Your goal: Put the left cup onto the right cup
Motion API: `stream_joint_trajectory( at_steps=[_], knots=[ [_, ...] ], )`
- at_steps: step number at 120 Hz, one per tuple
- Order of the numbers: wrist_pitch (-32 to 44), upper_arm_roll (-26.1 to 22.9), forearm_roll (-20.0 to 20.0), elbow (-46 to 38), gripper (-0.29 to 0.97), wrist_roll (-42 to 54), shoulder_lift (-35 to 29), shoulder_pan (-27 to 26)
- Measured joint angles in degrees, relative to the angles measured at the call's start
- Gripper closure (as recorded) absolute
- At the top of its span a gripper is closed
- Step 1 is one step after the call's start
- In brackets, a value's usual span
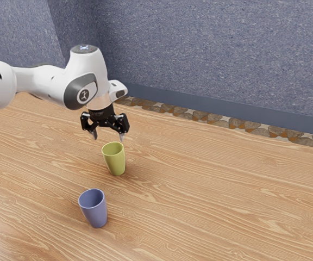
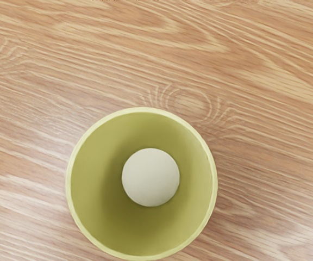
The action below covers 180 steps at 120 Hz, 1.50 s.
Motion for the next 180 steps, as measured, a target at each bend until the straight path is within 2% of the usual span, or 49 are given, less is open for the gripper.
stream_joint_trajectory(
  at_steps=[90, 180],
  knots=[
    [-0.6, 0.4, -1.6, 3.7, 0.0, 1.0, 3.9, 0.1],
    [0.1, 0.4, -1.7, 3.8, 0.0, 1.3, 5.8, 1.0]
  ],
)
